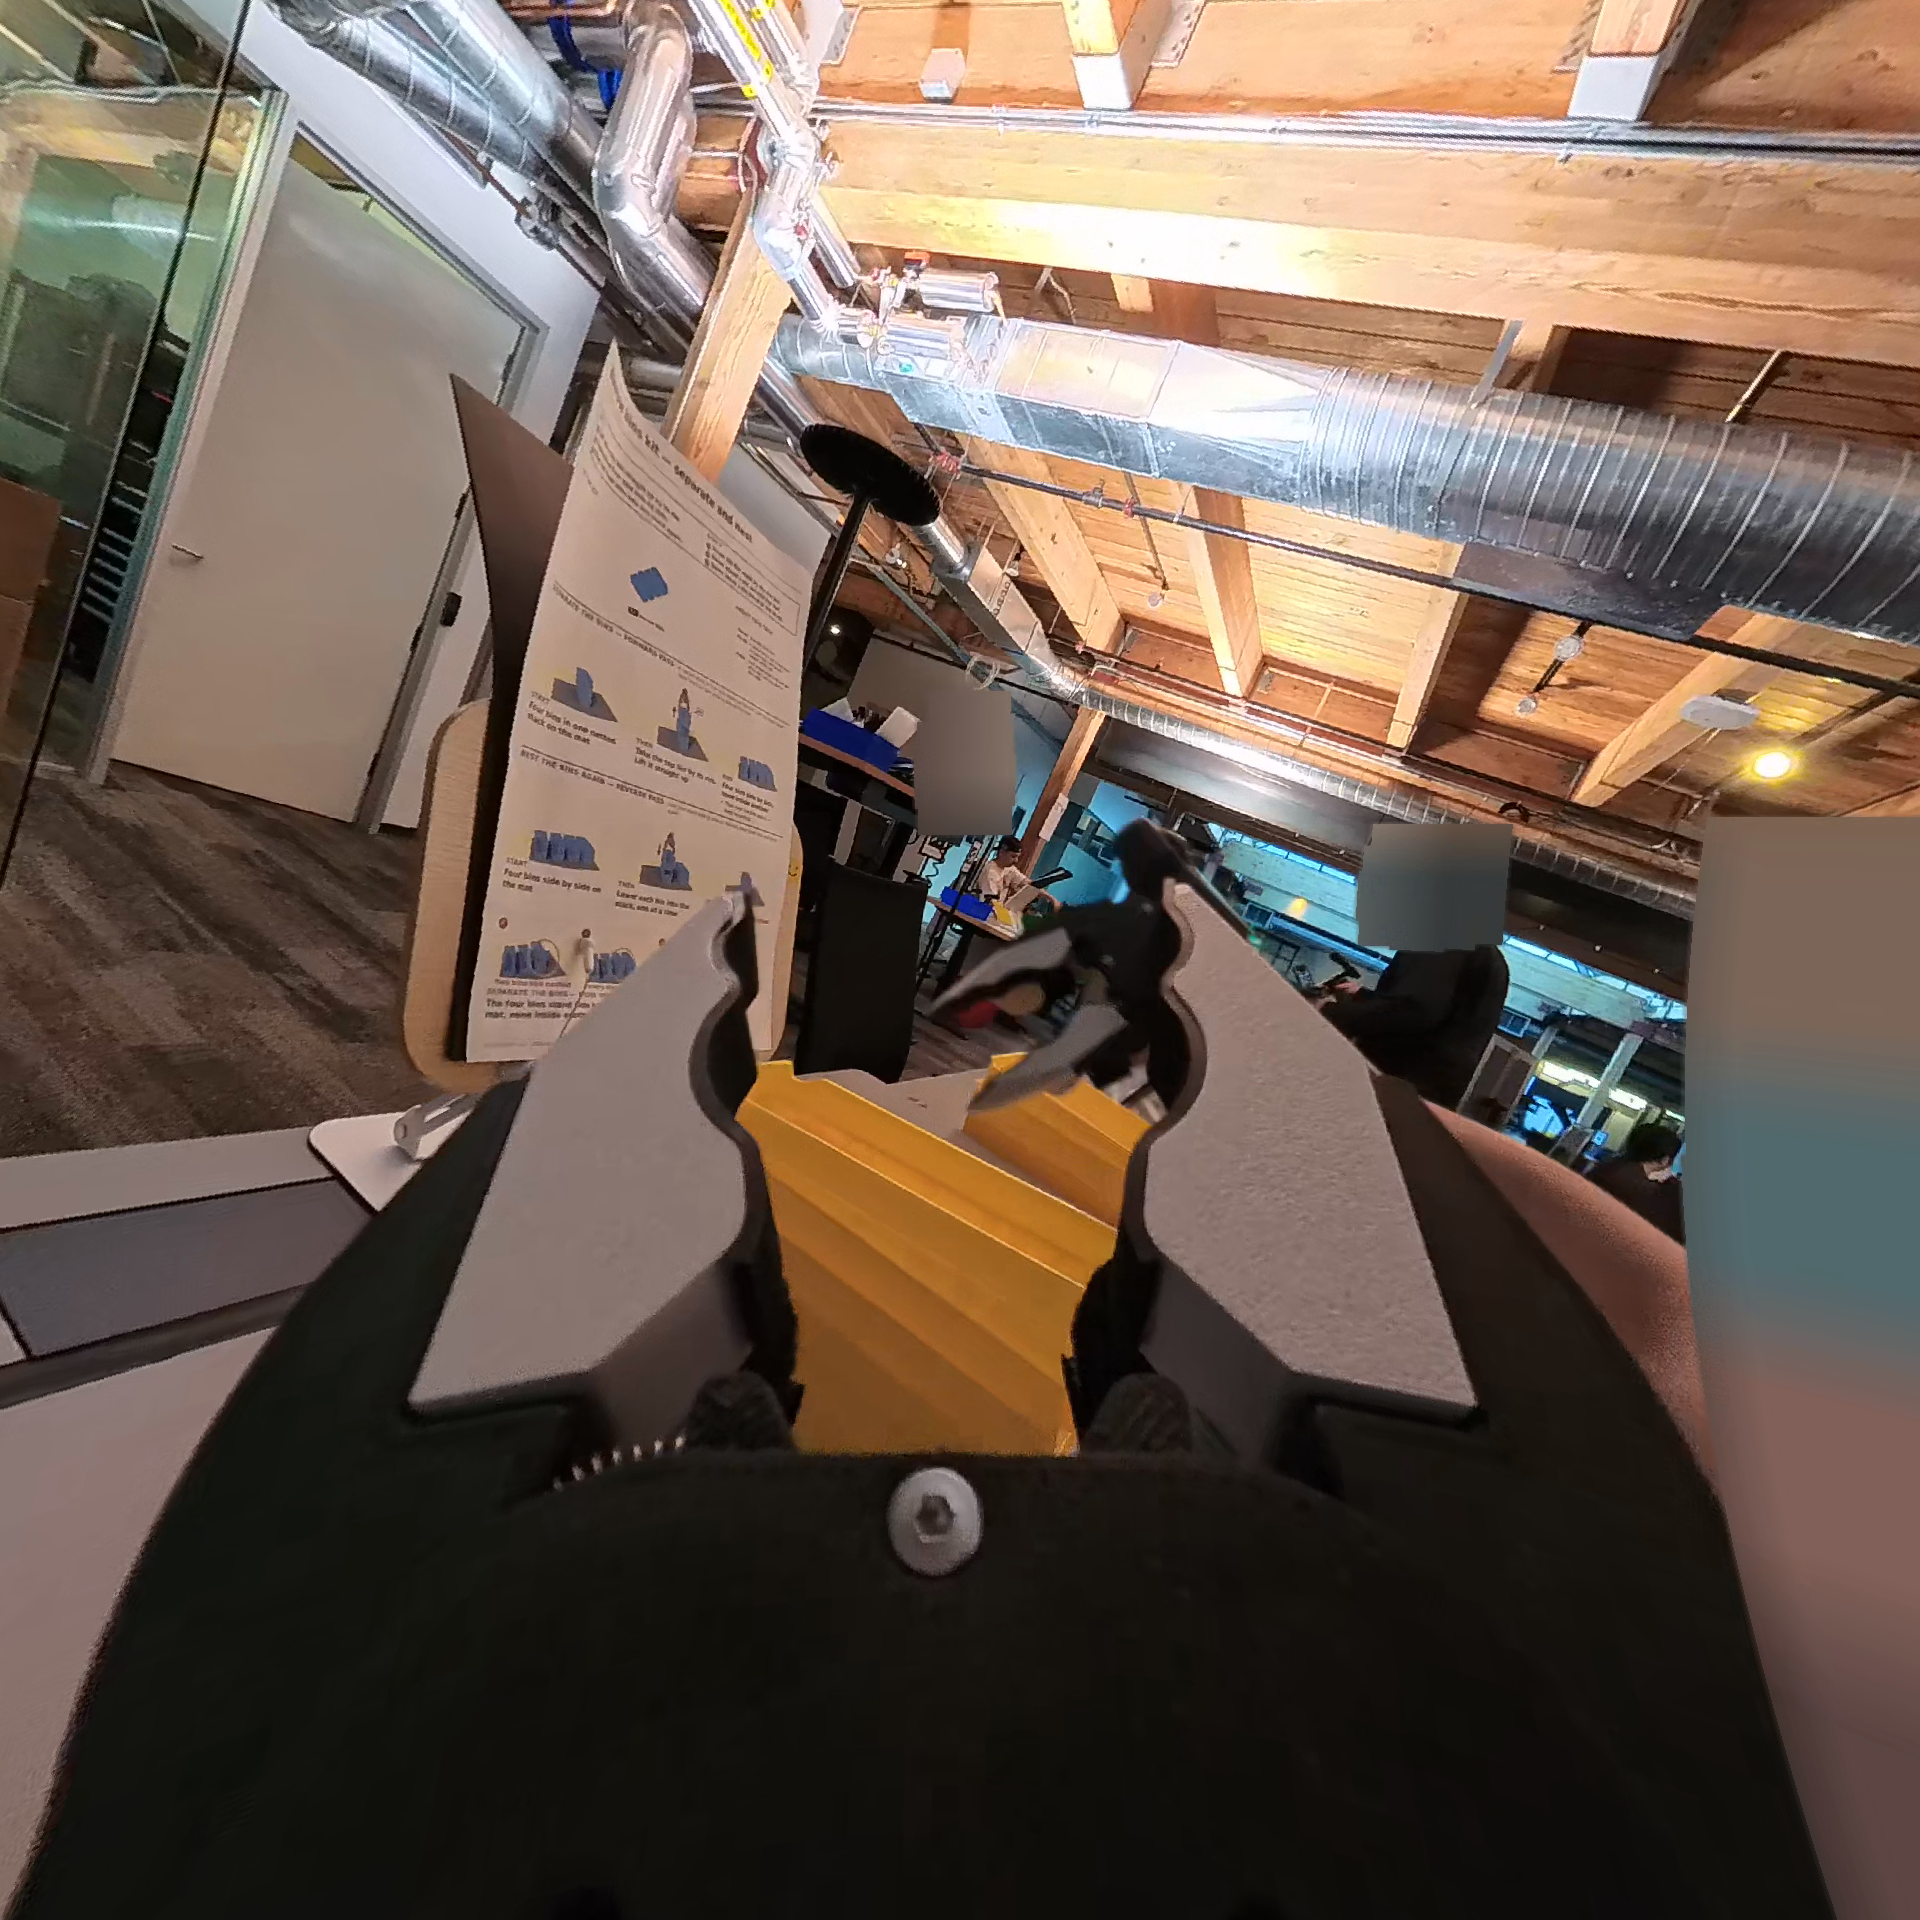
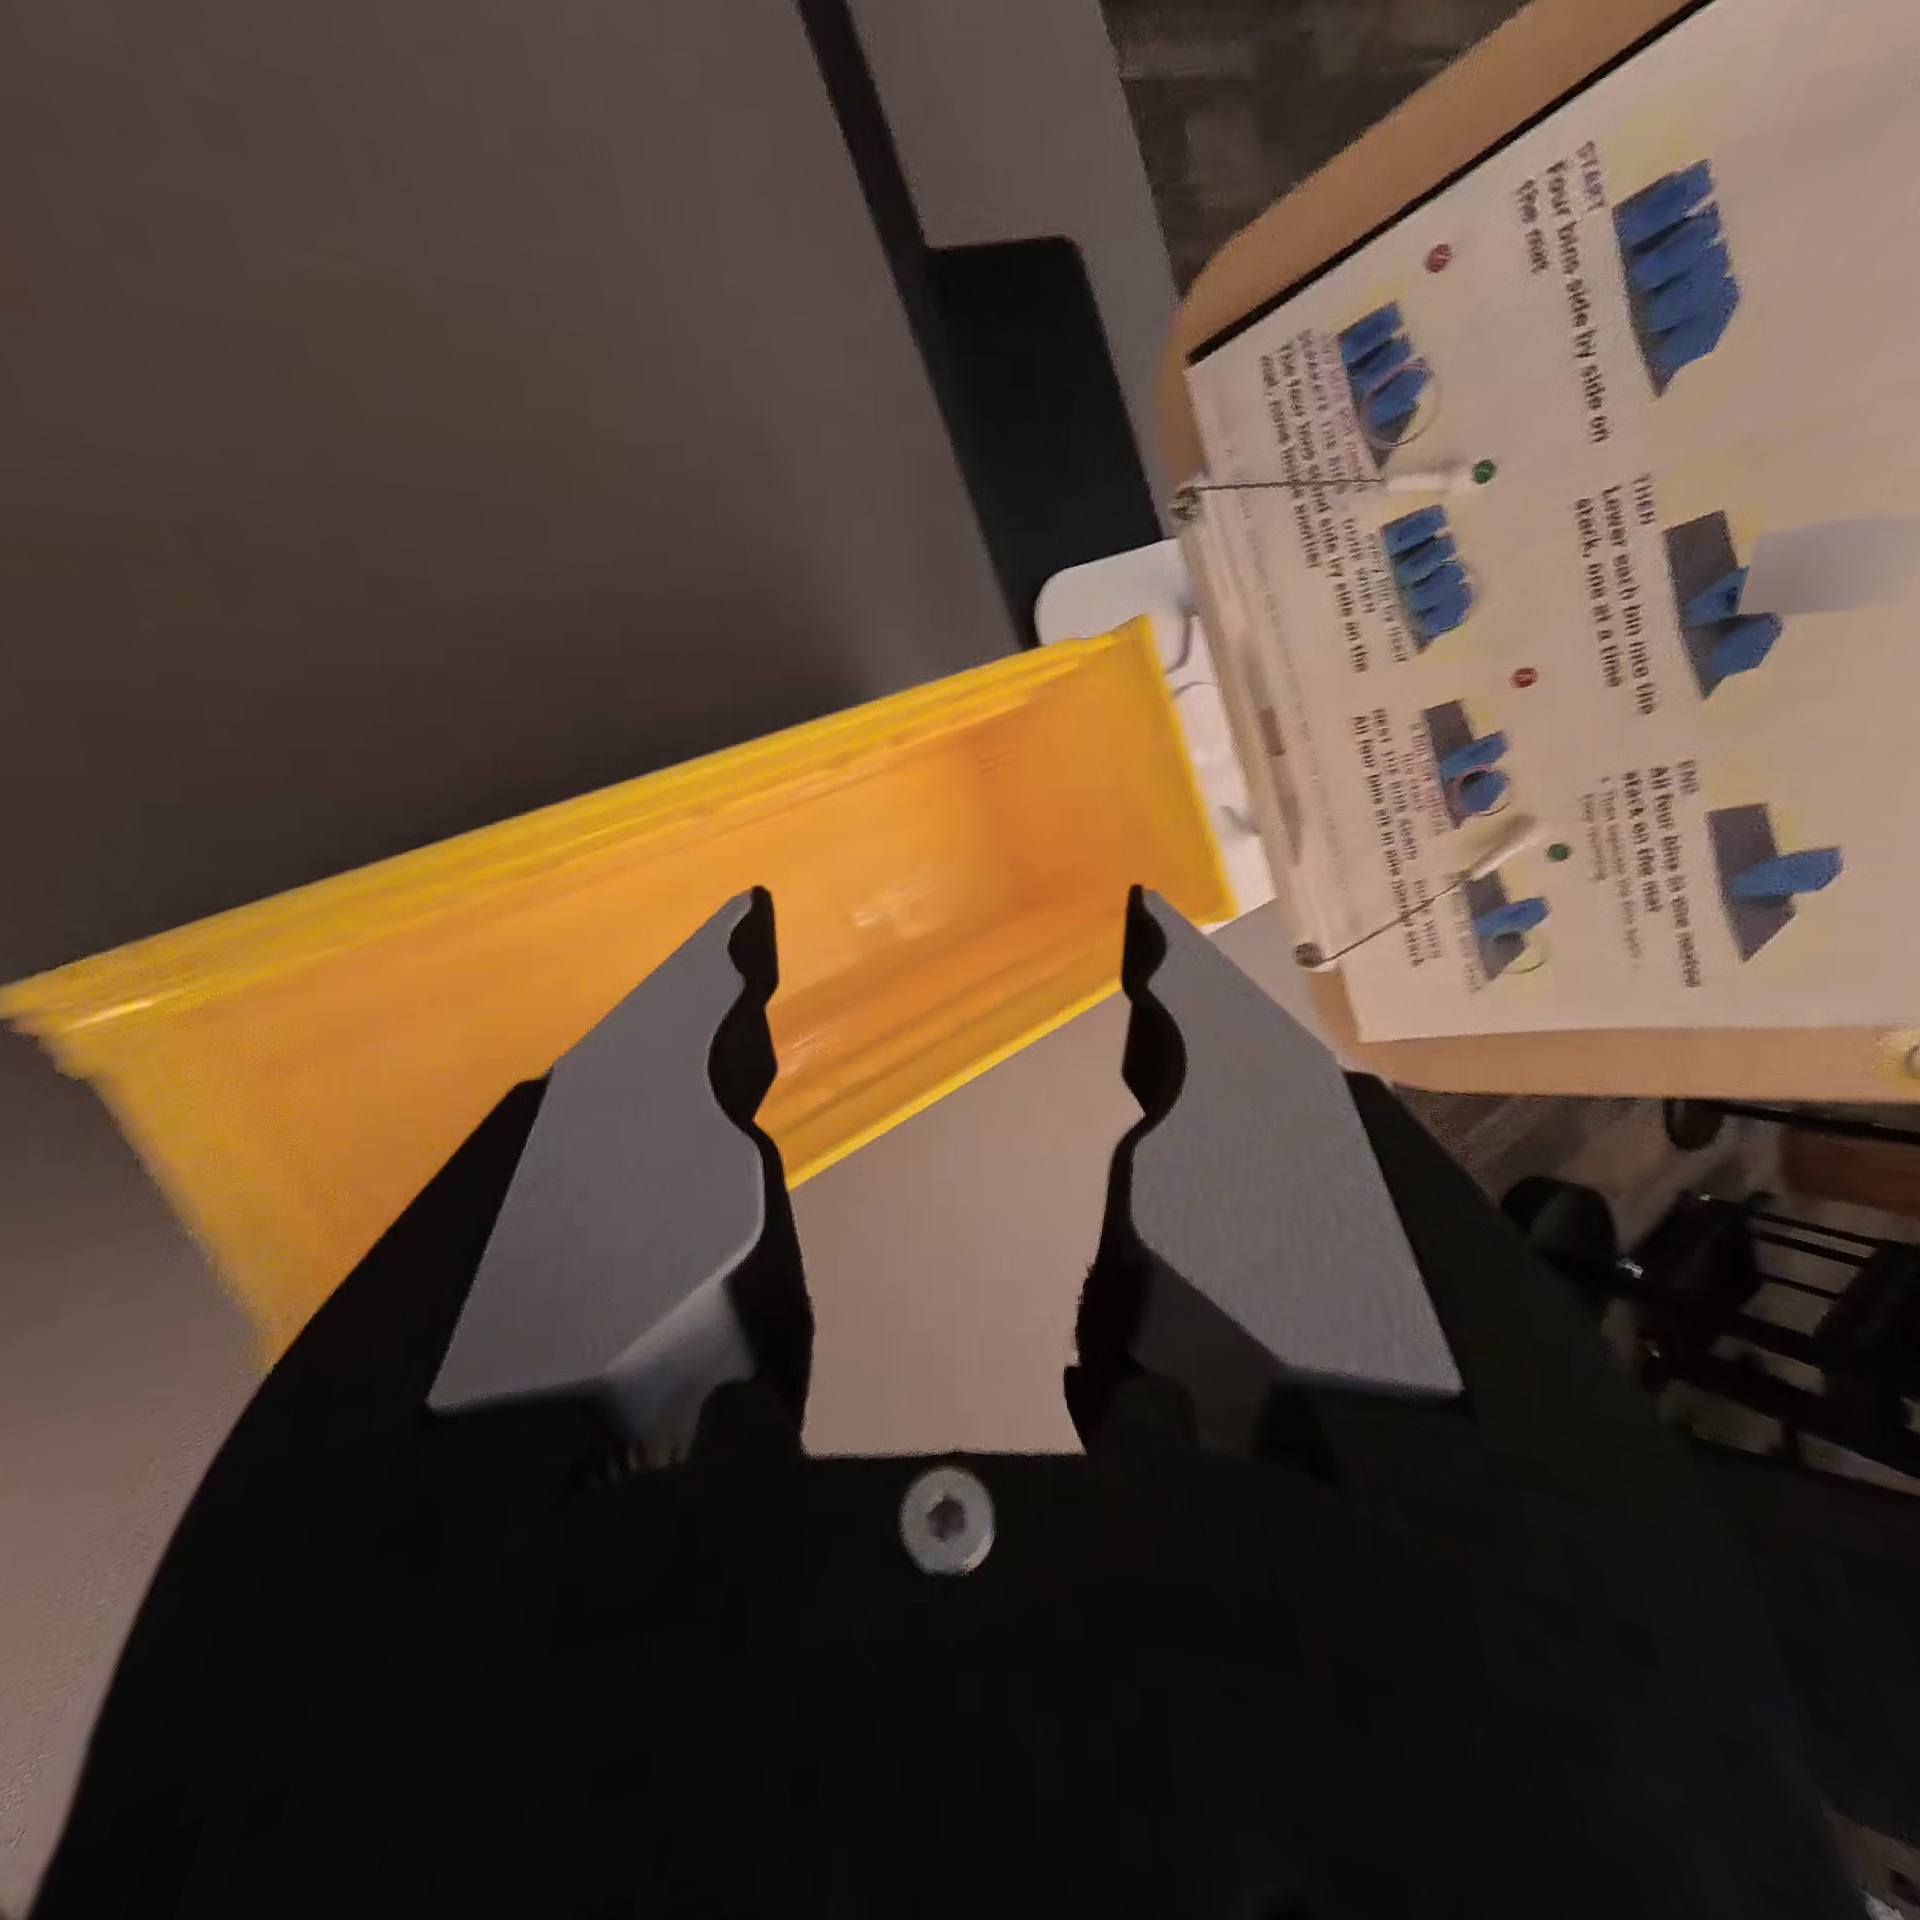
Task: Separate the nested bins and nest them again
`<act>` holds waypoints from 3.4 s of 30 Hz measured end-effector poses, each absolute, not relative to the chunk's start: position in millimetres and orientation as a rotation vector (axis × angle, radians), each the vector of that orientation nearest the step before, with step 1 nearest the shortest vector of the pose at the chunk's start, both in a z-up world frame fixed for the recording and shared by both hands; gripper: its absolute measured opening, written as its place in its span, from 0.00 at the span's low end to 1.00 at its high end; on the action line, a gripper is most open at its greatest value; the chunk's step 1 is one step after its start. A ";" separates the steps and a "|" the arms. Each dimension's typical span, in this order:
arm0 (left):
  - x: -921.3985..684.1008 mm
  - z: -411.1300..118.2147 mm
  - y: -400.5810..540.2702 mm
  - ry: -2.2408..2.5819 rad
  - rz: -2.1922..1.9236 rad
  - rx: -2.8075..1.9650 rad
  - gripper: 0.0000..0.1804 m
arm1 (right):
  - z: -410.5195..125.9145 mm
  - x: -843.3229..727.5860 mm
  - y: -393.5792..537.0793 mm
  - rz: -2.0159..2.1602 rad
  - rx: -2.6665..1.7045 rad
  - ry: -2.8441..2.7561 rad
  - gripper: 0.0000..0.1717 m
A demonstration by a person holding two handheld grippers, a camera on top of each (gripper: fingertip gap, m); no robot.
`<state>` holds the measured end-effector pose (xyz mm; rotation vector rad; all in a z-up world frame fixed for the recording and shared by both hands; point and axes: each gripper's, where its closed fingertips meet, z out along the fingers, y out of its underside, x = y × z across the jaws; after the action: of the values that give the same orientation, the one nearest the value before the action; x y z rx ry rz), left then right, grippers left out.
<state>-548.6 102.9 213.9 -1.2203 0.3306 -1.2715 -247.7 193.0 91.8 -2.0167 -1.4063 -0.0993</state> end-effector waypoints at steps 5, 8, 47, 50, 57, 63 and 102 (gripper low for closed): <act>-538.8 208.3 111.0 0.331 -1.234 -1.273 0.42 | 45.6 -230.5 266.9 -0.255 -2.128 -1.523 0.38; -530.9 205.9 115.9 0.338 -1.208 -1.302 0.42 | 27.0 -224.7 299.9 -0.357 -2.110 -1.596 0.38; -492.9 201.8 88.3 0.542 -1.218 -1.349 0.42 | 191.1 -208.2 179.0 -0.275 -1.359 -1.013 0.14; -493.7 201.2 83.0 0.557 -1.160 -1.356 0.42 | 185.1 -191.0 131.4 -0.164 -1.388 -0.929 0.19; -475.8 180.1 62.0 0.718 -0.971 -1.467 0.43 | 115.9 -143.8 66.5 -0.059 -1.730 -0.778 0.55; -442.5 150.0 28.4 1.030 -0.863 -1.515 0.46 | 65.0 -125.4 26.9 0.007 -1.846 -0.713 0.63; -442.3 148.8 40.5 0.991 -0.881 -1.552 0.45 | -15.5 -239.6 183.3 0.114 -2.962 -0.125 0.84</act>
<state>-442.3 40.5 148.8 -1.5521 0.9915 -0.8805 -239.6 183.3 -15.5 -2.9621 -0.1251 0.1142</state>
